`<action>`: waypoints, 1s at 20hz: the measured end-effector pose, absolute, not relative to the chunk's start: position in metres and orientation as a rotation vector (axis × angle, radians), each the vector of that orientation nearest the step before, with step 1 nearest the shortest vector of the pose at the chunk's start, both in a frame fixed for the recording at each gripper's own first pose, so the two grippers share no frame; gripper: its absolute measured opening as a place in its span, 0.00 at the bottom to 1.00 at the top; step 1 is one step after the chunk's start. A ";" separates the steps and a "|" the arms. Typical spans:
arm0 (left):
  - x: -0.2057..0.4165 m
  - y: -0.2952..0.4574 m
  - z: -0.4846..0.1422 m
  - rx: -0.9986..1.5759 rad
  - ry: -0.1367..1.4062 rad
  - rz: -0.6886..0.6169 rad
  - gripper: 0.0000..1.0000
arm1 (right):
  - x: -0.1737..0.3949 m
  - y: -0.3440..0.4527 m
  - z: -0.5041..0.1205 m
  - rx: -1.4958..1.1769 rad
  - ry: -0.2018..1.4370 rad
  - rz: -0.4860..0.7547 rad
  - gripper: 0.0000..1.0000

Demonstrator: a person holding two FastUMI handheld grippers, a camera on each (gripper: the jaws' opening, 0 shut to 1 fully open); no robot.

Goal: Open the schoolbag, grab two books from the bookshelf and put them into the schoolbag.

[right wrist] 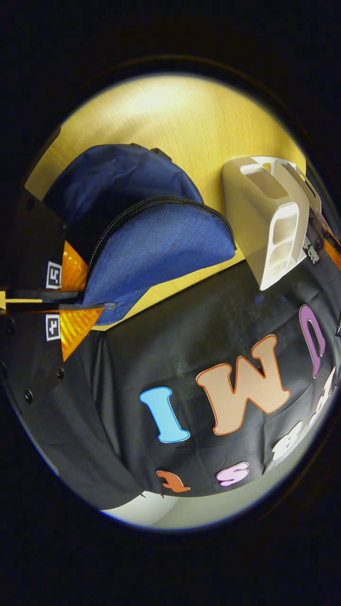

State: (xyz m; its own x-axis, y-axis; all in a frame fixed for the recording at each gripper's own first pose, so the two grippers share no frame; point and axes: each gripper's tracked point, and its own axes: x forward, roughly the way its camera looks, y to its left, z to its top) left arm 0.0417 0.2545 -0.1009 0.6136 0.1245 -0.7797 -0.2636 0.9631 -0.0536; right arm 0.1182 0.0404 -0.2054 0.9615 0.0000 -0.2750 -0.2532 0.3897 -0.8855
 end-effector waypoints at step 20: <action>0.088 0.269 -0.149 -0.221 1.250 0.163 0.46 | 0.101 0.046 -0.196 -1.162 0.254 0.117 0.05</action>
